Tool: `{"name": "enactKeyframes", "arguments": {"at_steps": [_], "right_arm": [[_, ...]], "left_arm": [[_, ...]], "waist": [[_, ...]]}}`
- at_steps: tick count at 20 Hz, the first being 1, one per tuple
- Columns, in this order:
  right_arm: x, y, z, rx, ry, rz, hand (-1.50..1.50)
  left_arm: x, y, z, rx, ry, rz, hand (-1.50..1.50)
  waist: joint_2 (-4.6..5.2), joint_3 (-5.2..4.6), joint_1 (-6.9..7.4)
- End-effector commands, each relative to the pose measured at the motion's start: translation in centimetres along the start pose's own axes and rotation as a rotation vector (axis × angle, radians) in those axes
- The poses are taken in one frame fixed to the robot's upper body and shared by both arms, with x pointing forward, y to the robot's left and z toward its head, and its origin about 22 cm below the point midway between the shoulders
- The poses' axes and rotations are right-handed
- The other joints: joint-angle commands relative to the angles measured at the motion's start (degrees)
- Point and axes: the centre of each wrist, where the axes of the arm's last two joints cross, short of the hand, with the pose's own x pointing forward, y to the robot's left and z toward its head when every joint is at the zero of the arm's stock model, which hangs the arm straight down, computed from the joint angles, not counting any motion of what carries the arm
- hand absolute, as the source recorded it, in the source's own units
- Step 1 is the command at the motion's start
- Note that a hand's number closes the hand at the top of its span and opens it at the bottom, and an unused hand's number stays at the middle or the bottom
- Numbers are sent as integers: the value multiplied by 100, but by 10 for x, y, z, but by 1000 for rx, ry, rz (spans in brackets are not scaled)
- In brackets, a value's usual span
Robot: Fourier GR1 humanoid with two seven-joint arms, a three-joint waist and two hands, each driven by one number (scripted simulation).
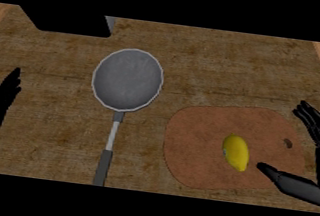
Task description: Pick the lemon from the cutting board and place it in the pan
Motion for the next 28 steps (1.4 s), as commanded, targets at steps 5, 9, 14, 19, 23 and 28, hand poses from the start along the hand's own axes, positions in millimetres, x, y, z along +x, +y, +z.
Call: {"name": "enactKeyframes", "arguments": {"at_steps": [5, 9, 14, 19, 23, 28], "right_arm": [[65, -34, -29, 189, 159, 445, -150], [88, -24, -39, 329, 272, 668, -150], [119, -2, -55, 470, 402, 856, -150], [117, 41, -60, 563, 484, 966, -150], [100, 76, -56, 662, 543, 990, -150], [96, 88, -58, 661, 560, 993, -150]], "left_arm": [[3, -13, -1, -20, -9, -20, 0], [7, -13, 0, -40, -11, -13, 0], [14, -16, -7, -37, -24, -21, 0], [11, -9, -7, -34, -25, -14, 0], [18, -11, -7, -32, -17, -5, 0], [16, -14, 1, -5, -4, 4, 0]], "waist": [[11, -30, 106], [12, -30, 198], [29, -24, 248], [28, -12, 247], [18, -4, 202], [8, 0, 135]]}}
